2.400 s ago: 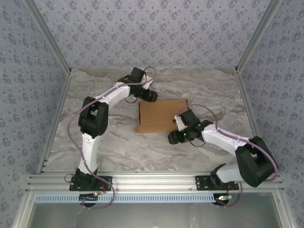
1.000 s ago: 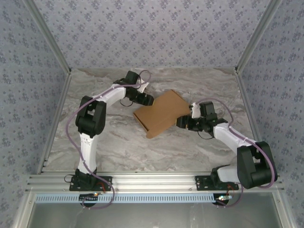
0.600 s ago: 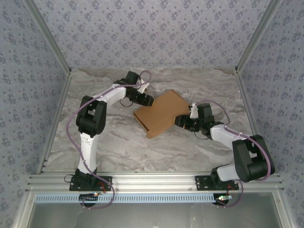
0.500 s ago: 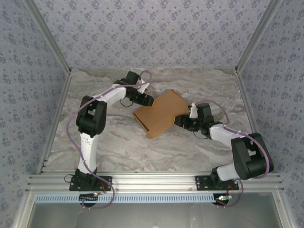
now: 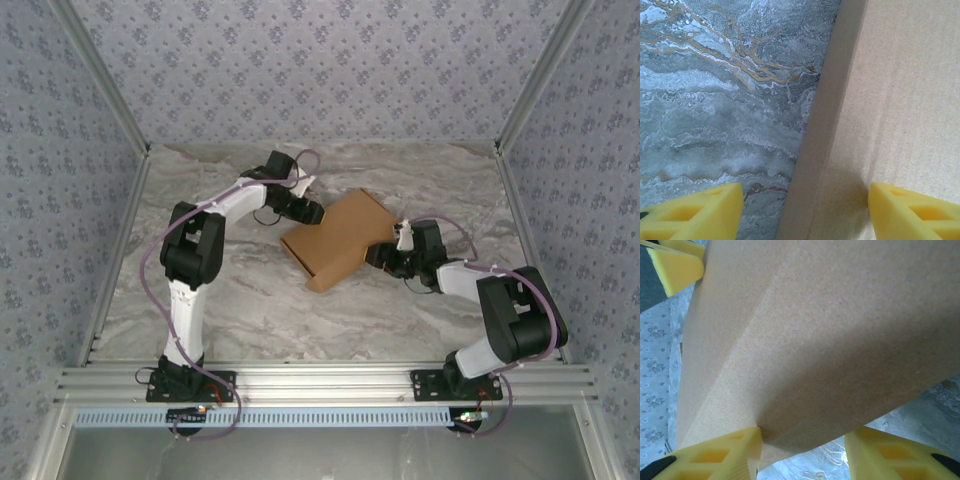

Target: Fold the paper box

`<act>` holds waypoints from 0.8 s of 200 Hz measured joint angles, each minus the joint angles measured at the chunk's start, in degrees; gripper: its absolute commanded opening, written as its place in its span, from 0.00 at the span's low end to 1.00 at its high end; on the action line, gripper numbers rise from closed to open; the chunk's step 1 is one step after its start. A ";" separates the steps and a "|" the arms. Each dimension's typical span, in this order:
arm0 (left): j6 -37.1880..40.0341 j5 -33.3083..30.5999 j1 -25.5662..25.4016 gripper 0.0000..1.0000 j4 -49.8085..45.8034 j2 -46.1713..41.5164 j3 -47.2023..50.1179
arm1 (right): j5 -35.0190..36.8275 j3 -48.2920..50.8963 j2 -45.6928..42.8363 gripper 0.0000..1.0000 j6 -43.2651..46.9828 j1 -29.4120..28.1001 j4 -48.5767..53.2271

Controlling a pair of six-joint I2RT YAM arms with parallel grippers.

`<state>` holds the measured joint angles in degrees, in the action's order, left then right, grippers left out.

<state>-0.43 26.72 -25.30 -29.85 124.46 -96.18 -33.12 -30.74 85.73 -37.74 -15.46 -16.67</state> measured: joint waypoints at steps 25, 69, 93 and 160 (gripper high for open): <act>-0.04 -2.16 -0.57 0.69 0.26 -0.72 0.46 | -0.85 0.26 -0.02 0.55 -0.87 0.11 -1.66; -1.79 -5.64 -1.38 0.73 4.42 -3.34 4.28 | -1.84 0.61 -0.11 0.49 -1.92 0.22 -3.85; -2.99 -7.89 -1.84 0.78 7.26 -5.31 7.06 | -2.08 0.61 -0.13 0.42 -2.40 0.24 -4.39; -0.57 -11.78 -6.82 0.81 13.86 -10.91 12.00 | -2.05 0.61 -0.79 0.37 -2.36 0.48 -4.35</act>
<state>-0.99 14.94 -32.12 -15.99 113.56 -84.18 -35.18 -30.13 84.95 -40.10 -14.98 -21.02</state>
